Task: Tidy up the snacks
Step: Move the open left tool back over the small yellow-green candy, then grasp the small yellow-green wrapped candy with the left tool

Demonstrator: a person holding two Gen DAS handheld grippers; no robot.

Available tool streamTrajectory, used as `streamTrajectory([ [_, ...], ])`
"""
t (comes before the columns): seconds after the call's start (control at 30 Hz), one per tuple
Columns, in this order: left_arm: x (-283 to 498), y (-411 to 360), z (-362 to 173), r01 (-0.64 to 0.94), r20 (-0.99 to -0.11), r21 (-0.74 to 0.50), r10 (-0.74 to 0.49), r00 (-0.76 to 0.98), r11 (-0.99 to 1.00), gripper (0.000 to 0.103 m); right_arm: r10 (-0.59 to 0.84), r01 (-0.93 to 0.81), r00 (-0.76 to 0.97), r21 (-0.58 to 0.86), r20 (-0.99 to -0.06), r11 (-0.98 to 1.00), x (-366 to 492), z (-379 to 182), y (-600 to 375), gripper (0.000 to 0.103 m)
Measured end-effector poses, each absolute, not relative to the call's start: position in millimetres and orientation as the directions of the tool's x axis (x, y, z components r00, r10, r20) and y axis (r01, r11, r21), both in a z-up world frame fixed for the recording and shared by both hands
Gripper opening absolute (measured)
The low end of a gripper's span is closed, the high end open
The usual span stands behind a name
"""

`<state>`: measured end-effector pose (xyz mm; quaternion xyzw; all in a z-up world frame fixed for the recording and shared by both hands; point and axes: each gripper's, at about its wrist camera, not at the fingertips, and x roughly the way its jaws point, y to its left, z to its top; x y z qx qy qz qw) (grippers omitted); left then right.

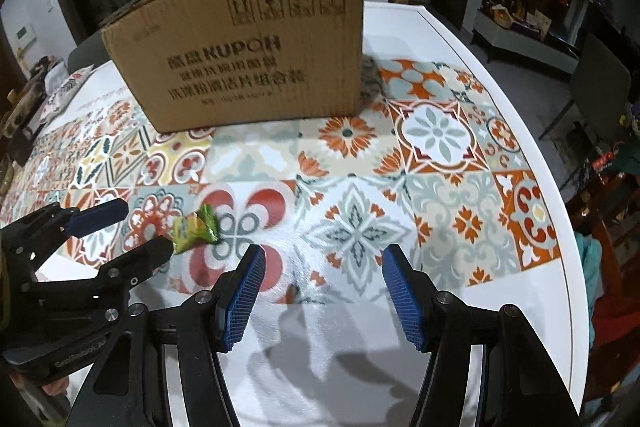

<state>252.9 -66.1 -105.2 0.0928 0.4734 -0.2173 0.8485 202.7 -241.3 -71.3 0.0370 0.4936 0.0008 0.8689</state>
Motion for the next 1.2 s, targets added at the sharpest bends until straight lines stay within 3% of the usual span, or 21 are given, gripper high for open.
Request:
streamTrajectory([
  [0.43,270,-83,-123,0.486,-0.866,-0.008,-0.249,0.434,0.874,0.055,0.053,0.055,0.471,0.089,-0.881,0.995,208,-88,-246,0.062],
  [0.67,273,-87,-127,0.486,-0.873,-0.04,-0.267,0.408,0.873,0.042,0.069,0.062,0.46,0.109,-0.885,0.992,210,-93,-250,0.062],
  [0.73,274,-86,-127,0.483,-0.871,-0.05,-0.274,0.406,0.874,0.035,0.07,0.061,0.46,0.11,-0.885,0.992,210,-93,-250,0.062],
  [0.77,274,-86,-128,0.481,-0.874,-0.054,-0.274,0.4,0.875,0.026,0.071,0.061,0.459,0.111,-0.885,0.992,211,-93,-250,0.062],
  [1.2,262,-74,-110,0.432,-0.854,-0.097,-0.298,0.427,0.897,0.021,0.092,0.046,0.469,0.128,-0.878,0.991,210,-90,-246,0.062],
])
